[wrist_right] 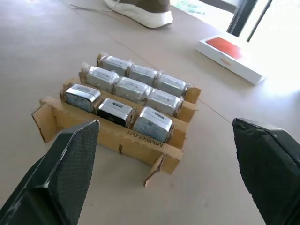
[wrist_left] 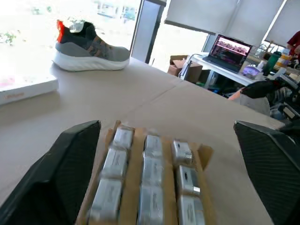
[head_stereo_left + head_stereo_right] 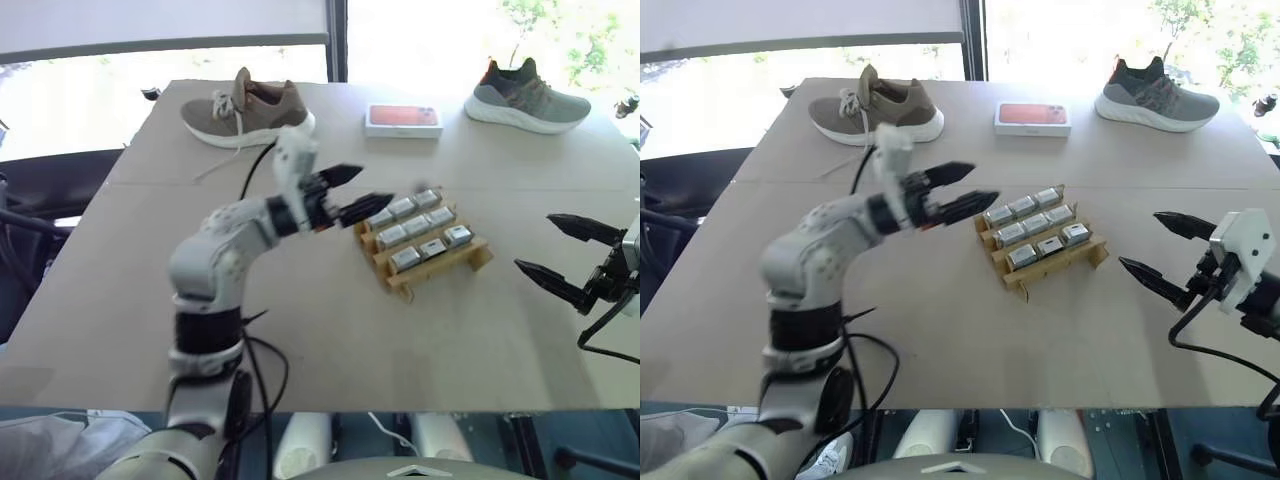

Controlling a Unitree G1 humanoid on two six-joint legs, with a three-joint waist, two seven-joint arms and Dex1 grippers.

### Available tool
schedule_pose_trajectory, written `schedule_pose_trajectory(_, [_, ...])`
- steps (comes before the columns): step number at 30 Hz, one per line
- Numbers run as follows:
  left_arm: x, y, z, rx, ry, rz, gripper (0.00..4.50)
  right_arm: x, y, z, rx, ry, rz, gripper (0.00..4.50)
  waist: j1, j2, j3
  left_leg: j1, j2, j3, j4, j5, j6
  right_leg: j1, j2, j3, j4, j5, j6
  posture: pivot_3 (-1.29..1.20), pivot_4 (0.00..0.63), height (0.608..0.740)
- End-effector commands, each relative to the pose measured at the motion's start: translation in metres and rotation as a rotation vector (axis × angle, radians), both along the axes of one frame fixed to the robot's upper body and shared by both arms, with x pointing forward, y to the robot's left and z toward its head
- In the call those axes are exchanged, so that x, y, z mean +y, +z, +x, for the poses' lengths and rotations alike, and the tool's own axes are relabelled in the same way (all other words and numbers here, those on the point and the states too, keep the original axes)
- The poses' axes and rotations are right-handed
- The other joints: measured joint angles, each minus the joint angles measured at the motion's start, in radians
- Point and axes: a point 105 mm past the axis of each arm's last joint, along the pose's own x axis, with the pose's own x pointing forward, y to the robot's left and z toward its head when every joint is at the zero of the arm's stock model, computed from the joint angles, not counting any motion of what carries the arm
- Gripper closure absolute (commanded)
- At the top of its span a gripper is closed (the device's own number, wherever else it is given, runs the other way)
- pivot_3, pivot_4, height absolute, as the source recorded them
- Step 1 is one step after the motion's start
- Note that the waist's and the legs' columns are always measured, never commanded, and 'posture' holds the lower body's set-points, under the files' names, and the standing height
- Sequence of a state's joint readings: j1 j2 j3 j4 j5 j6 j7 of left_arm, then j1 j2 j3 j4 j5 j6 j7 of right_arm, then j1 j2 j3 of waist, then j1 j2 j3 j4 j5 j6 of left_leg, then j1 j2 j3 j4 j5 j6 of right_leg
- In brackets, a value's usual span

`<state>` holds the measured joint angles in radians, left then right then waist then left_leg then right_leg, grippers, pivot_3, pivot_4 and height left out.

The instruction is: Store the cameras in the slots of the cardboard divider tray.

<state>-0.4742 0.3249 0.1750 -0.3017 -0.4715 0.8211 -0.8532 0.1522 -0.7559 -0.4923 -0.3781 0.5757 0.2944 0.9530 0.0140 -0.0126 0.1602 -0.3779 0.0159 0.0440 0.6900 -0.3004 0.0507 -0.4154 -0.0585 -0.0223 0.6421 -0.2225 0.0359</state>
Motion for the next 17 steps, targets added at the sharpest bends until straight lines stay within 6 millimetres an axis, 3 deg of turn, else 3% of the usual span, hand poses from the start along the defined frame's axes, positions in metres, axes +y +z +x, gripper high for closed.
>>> schedule_pose_trajectory(1, [0.030, -0.002, -0.026, -0.101, 0.048, 0.031, 0.02, -0.014, 0.009, -0.012, -0.078, -0.085, -0.010, 0.00, 0.001, 0.000, 0.000, 0.000, 0.000, 0.000, 0.000, 0.000, 0.000, 0.000, 0.000, 0.000, 0.000, 0.000, 0.000, 0.00, 0.150, 0.740])
schedule_pose_trajectory(7, [0.071, -0.050, -0.067, 0.006, 0.141, 0.164, 0.02, -0.032, -0.008, -0.035, -0.008, -0.168, -0.054, 0.00, 0.002, -0.001, -0.002, 0.001, -0.001, 0.001, 0.000, 0.000, 0.001, 0.002, -0.005, 0.001, -0.001, 0.000, 0.000, 0.00, 0.150, 0.740])
schedule_pose_trajectory(12, [0.080, -0.071, -0.087, 0.055, 0.168, 0.191, 0.02, -0.035, -0.011, -0.042, 0.020, -0.189, -0.044, 0.00, 0.001, -0.001, -0.002, 0.004, -0.001, 0.002, 0.000, -0.003, 0.005, 0.003, -0.006, 0.001, -0.001, -0.002, -0.005, 0.00, 0.150, 0.740])
schedule_pose_trajectory(17, [0.085, -0.076, -0.092, 0.055, 0.193, 0.188, 0.02, -0.037, -0.016, -0.044, 0.045, -0.196, -0.044, 0.00, 0.002, -0.001, -0.003, 0.008, 0.001, 0.002, -0.001, -0.003, 0.006, 0.005, -0.004, 0.001, 0.000, -0.003, -0.005, 0.00, 0.150, 0.740])
